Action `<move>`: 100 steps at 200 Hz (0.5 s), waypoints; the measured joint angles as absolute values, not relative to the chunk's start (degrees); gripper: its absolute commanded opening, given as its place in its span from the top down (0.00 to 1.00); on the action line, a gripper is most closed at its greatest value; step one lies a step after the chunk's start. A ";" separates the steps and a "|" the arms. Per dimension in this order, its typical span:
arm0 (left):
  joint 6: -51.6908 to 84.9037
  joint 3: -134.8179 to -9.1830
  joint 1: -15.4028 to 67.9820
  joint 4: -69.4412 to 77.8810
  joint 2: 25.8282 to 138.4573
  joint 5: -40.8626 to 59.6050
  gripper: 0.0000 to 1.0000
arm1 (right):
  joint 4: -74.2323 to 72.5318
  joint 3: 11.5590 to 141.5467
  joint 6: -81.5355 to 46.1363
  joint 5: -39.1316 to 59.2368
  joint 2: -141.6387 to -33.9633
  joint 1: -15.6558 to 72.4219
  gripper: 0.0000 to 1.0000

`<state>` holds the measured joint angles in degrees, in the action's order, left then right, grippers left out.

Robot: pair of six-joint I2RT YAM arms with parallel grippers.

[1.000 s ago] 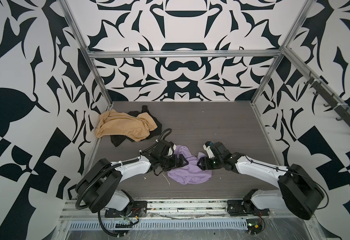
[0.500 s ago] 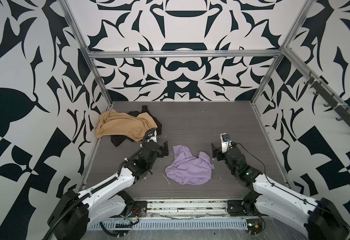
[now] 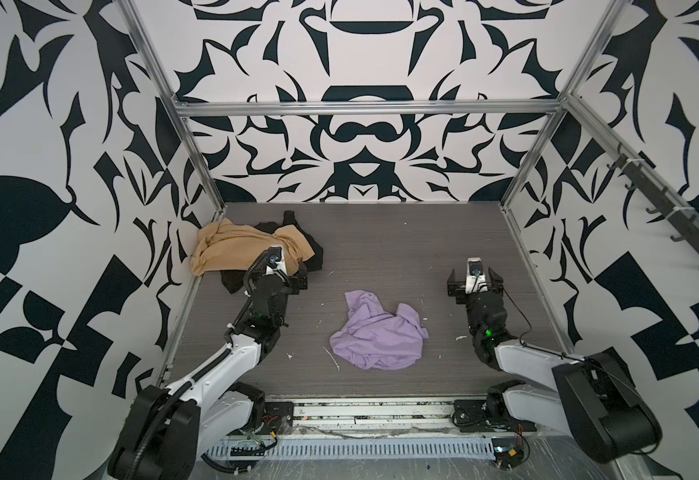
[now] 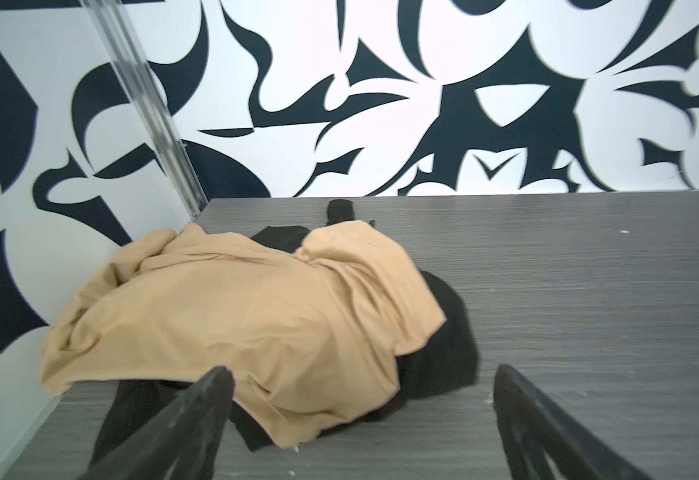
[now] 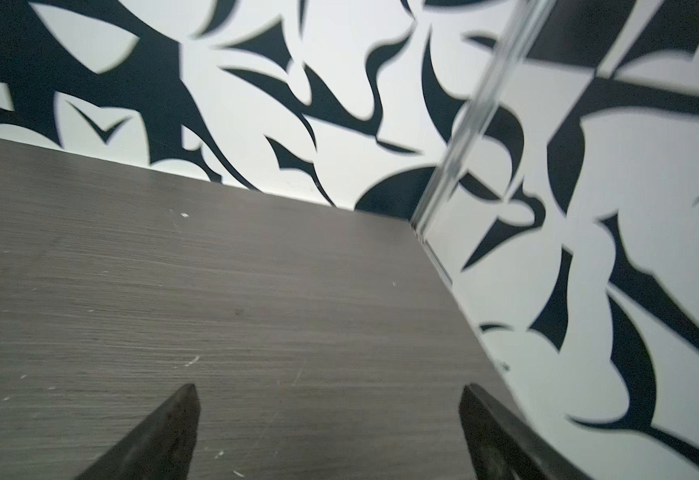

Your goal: Pick out a specific cloth from the pile

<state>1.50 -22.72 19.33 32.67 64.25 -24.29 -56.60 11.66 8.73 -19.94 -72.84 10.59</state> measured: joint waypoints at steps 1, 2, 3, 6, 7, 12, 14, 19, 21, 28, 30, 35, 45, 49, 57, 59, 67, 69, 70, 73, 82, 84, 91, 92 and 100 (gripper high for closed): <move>1.37 -22.72 19.14 32.82 64.53 -24.18 0.00 | -56.90 11.90 8.40 -19.46 -73.41 10.04 0.00; 1.10 -22.70 18.70 33.17 65.19 -23.88 0.00 | -57.06 11.99 8.16 -19.18 -73.73 9.78 0.00; 0.97 -22.70 18.46 33.34 65.60 -23.68 0.00 | -57.47 12.10 7.79 -18.61 -74.50 9.21 0.00; 0.43 -22.65 17.61 33.91 67.33 -23.22 0.00 | -58.74 12.27 7.14 -17.72 -76.18 8.16 0.00; 0.32 -22.63 17.41 34.04 67.72 -23.07 0.00 | -59.05 12.32 6.98 -17.47 -76.55 7.92 0.00; -0.45 -22.63 16.08 34.96 70.94 -22.11 0.00 | -61.06 12.40 5.80 -16.03 -79.90 6.35 0.00; -0.82 -22.61 15.59 35.20 72.25 -21.78 0.00 | -61.98 12.36 5.30 -15.40 -81.30 5.76 0.00; -1.69 -22.61 14.72 35.66 75.07 -20.71 0.00 | -63.79 12.16 4.25 -14.26 -84.93 4.56 0.00; -2.02 -22.61 14.37 35.77 76.27 -20.25 0.00 | -64.55 11.99 3.84 -13.85 -86.24 4.14 0.00; -3.09 -22.50 13.06 36.27 79.66 -18.02 0.00 | -64.90 11.77 3.03 -12.56 -89.76 3.16 0.00; -3.20 -22.50 12.67 36.51 80.75 -17.41 0.00 | -64.47 11.79 2.74 -12.14 -90.45 2.94 0.00; -3.40 -22.44 11.77 37.36 82.91 -16.14 0.00 | -62.72 11.81 2.26 -11.25 -91.46 2.61 0.00; -2.83 -21.89 9.13 40.23 86.24 -13.28 0.00 | -57.95 12.75 0.99 -10.74 -91.35 2.63 0.01; -2.57 -21.54 7.92 41.65 87.20 -12.43 0.00 | -56.69 13.39 0.51 -10.70 -91.13 2.68 0.00; -1.98 -21.02 5.63 44.45 88.97 -11.09 0.00 | -55.72 15.00 -0.10 -10.92 -91.02 3.05 0.00; -1.76 -20.97 5.13 44.77 89.36 -10.83 0.00 | -55.55 15.29 -0.14 -11.03 -90.98 3.14 0.00; -1.21 -21.04 3.55 45.19 90.08 -10.26 0.00 | -54.92 16.91 -0.56 -11.55 -90.70 3.53 0.00; -1.10 -21.06 3.22 45.23 90.13 -10.09 0.00 | -54.76 17.28 -0.69 -11.60 -90.63 3.64 0.00; -1.02 -21.06 3.11 45.23 90.15 -10.00 0.00 | -54.72 17.39 -0.71 -11.62 -90.59 3.66 0.00; -0.82 -21.10 2.87 45.25 90.15 -9.76 0.00 | -54.57 17.85 -0.75 -11.68 -90.43 3.84 0.00; -0.47 -21.17 2.70 46.22 90.15 -8.97 0.00 | -54.39 18.90 -0.93 -11.75 -90.15 4.16 0.00; -0.45 -21.19 2.70 46.52 90.17 -8.84 0.00 | -54.35 19.03 -0.91 -11.77 -90.15 4.25 0.00; -0.27 -21.28 2.70 47.29 90.19 -8.29 0.00 | -54.11 19.53 -0.82 -11.75 -90.13 4.64 0.00; -0.23 -21.32 2.70 47.33 90.19 -8.25 0.00 | -54.04 19.57 -0.84 -11.75 -90.13 4.69 0.00; 0.01 -21.61 2.72 47.70 90.19 -7.64 0.00 | -53.58 19.88 -0.62 -11.42 -90.15 5.04 0.00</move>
<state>0.01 -21.61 2.72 47.70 90.19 -7.64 -53.58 19.88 -0.62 -11.42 -90.15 5.04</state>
